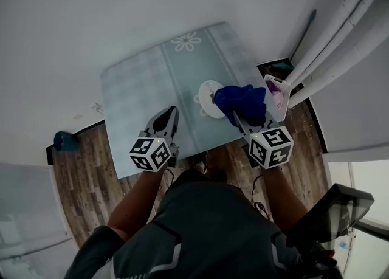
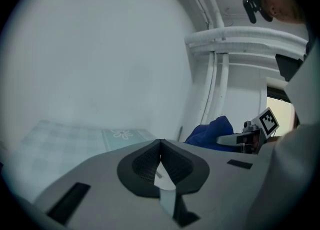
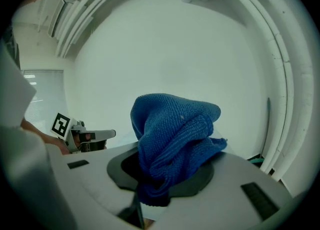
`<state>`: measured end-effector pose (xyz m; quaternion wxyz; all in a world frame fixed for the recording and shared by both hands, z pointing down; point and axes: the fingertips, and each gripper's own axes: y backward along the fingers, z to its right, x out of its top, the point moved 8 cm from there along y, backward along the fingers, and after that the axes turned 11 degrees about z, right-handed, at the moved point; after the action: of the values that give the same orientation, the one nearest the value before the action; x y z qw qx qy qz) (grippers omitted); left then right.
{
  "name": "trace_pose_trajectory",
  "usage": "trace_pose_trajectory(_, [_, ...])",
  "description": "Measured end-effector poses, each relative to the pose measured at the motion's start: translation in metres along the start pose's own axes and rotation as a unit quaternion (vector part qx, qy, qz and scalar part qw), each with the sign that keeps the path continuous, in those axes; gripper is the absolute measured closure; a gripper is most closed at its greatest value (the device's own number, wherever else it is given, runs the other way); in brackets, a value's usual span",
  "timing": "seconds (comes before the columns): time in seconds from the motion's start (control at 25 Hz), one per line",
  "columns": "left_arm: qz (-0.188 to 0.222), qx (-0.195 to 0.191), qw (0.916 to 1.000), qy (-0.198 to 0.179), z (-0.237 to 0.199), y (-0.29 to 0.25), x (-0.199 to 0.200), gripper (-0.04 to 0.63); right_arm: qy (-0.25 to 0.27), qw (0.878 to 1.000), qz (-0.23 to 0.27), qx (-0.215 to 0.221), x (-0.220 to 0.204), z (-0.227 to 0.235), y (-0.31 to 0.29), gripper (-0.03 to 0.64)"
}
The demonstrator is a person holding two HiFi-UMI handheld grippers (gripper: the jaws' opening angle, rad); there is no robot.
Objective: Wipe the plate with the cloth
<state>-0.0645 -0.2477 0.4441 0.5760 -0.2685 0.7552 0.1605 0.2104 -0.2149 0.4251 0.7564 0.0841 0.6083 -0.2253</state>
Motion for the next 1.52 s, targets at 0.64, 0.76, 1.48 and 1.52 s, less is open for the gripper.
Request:
trace_pose_trajectory(0.64, [0.06, 0.046, 0.997, -0.017, 0.027, 0.101, 0.052, 0.586, 0.046, 0.996, 0.056, 0.051, 0.03, -0.073, 0.042, 0.515])
trace_pose_trajectory(0.76, [0.071, 0.038, 0.9962, -0.031, 0.025, 0.109, 0.062, 0.586, 0.05, 0.996, 0.059, 0.046, 0.031, -0.088, 0.041, 0.515])
trace_pose_trajectory(1.48, [0.077, 0.035, 0.9948, -0.057, 0.0, 0.163, 0.083, 0.586, 0.078, 0.994, 0.077, 0.011, 0.038, -0.155, 0.05, 0.515])
trace_pose_trajectory(1.52, [0.078, 0.031, 0.995, -0.055, 0.001, 0.164, 0.084, 0.586, 0.08, 0.994, 0.077, 0.01, 0.038, -0.157, 0.051, 0.515])
